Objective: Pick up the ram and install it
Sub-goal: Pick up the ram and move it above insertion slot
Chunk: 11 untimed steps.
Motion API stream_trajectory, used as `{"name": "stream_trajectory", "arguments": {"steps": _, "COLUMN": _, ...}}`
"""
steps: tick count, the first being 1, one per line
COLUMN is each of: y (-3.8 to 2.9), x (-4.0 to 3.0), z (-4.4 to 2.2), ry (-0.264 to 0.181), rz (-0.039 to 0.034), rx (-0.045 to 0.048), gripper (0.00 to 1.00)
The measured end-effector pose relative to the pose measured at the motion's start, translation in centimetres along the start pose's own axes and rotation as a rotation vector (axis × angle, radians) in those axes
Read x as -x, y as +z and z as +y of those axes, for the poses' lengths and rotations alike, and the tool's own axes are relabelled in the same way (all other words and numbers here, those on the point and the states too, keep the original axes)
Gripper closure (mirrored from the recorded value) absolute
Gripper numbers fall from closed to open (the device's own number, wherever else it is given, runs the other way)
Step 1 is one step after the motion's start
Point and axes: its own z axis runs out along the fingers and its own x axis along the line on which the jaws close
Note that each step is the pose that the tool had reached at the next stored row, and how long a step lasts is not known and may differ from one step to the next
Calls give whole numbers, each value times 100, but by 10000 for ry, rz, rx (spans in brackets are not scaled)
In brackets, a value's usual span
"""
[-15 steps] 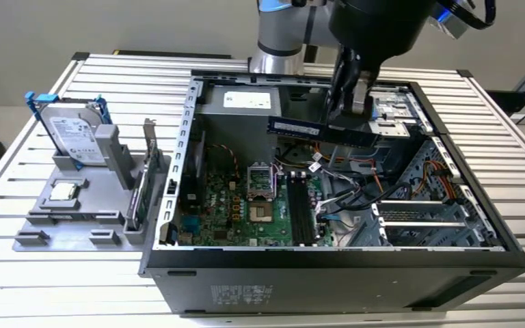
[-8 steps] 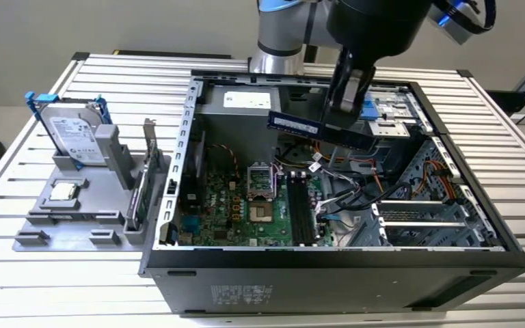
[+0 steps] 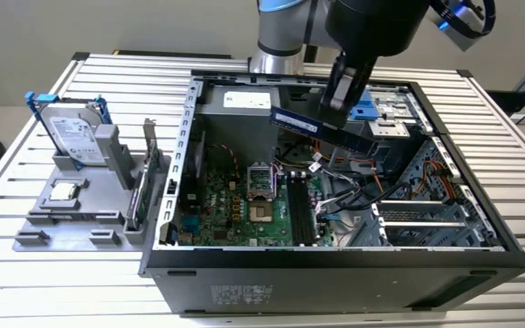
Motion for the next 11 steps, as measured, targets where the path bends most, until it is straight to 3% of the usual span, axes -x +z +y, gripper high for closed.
{"name": "stream_trajectory", "arguments": {"steps": 11, "y": 0, "x": 3, "z": 1, "ry": 1359, "rz": -34, "rx": -36, "gripper": 100}}
